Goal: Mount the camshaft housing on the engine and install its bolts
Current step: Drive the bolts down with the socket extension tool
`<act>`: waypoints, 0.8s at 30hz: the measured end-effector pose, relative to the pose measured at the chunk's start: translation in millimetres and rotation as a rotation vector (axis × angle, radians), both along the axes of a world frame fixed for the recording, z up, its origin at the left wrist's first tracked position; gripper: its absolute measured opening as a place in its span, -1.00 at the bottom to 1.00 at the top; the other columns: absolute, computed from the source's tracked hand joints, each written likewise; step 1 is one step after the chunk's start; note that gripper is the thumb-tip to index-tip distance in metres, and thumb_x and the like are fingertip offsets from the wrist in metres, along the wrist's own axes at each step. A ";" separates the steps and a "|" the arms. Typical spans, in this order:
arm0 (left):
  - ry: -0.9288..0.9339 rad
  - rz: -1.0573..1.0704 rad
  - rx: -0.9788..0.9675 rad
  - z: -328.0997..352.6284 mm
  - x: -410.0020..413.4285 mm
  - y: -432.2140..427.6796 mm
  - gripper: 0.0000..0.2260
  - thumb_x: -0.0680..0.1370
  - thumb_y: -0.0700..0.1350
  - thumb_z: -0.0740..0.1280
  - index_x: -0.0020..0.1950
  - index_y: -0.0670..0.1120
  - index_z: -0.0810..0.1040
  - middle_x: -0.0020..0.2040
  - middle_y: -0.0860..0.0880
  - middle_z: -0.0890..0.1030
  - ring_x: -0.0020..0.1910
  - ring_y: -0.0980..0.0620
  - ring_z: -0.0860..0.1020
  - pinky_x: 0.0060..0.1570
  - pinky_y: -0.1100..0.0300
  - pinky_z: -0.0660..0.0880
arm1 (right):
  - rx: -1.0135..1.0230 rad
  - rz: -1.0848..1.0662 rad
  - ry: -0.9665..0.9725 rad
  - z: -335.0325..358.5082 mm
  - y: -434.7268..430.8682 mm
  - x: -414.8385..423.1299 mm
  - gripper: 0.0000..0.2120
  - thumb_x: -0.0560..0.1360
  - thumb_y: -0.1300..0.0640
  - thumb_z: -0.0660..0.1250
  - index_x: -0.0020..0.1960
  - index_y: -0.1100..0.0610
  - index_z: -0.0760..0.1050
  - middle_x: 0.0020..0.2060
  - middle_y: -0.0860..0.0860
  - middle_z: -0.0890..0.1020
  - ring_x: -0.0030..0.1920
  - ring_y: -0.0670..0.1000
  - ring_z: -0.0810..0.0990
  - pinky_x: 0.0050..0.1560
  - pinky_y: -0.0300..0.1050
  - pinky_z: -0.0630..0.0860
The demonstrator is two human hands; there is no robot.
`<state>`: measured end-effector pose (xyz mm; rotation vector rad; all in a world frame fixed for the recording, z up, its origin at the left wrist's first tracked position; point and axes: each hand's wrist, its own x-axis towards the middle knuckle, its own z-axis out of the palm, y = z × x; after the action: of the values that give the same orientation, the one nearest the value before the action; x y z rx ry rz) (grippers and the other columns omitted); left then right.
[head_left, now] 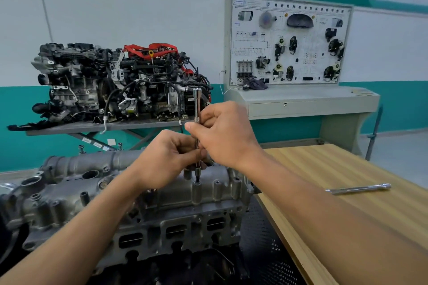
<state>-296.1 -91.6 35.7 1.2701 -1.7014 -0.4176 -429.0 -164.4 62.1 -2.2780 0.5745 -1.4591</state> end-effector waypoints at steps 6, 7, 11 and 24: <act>0.014 -0.057 0.059 8.7 1.8 2.1 -0.73 0.41 -0.13 0.42 -0.10 -0.36 0.66 -0.23 -0.28 0.70 -0.33 -0.22 0.62 -0.18 -0.22 0.61 | -0.056 -0.104 -0.030 -1.1 4.6 3.3 -0.65 0.38 0.07 0.48 -0.47 0.21 0.49 -0.59 0.06 0.54 -0.49 0.08 0.52 -0.37 0.01 0.54; 0.013 -0.060 0.057 8.0 2.1 1.6 -0.76 0.42 -0.13 0.42 -0.10 -0.32 0.67 -0.23 -0.26 0.71 -0.33 -0.22 0.62 -0.18 -0.21 0.61 | -0.052 -0.102 -0.023 -0.7 5.6 2.8 -0.66 0.38 0.06 0.48 -0.46 0.22 0.50 -0.58 0.06 0.55 -0.48 0.08 0.53 -0.35 0.02 0.55; -0.021 0.008 0.015 2.9 0.8 -0.6 -0.87 0.52 -0.14 0.41 -0.07 -0.19 0.71 -0.20 -0.17 0.73 -0.30 -0.15 0.63 -0.13 -0.22 0.61 | 0.020 -0.032 0.009 2.0 3.3 -0.7 -0.70 0.43 0.05 0.46 -0.31 0.28 0.59 -0.47 0.13 0.64 -0.37 0.15 0.63 -0.27 0.10 0.59; -0.081 0.264 -0.148 41.0 24.0 44.3 -0.87 0.50 -0.16 0.47 -0.13 -0.24 0.70 -0.20 -0.34 0.66 -0.33 -0.18 0.57 -0.12 -0.17 0.58 | 0.040 0.256 0.002 41.2 24.9 33.0 -0.74 0.57 0.14 0.32 -0.24 0.21 0.60 -0.43 0.01 0.66 -0.47 -0.05 0.60 -0.38 -0.13 0.57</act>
<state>-272.1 -47.4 76.7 1.3937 -1.5724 -0.0834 -396.0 -139.4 103.3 -2.2270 0.2961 -1.3088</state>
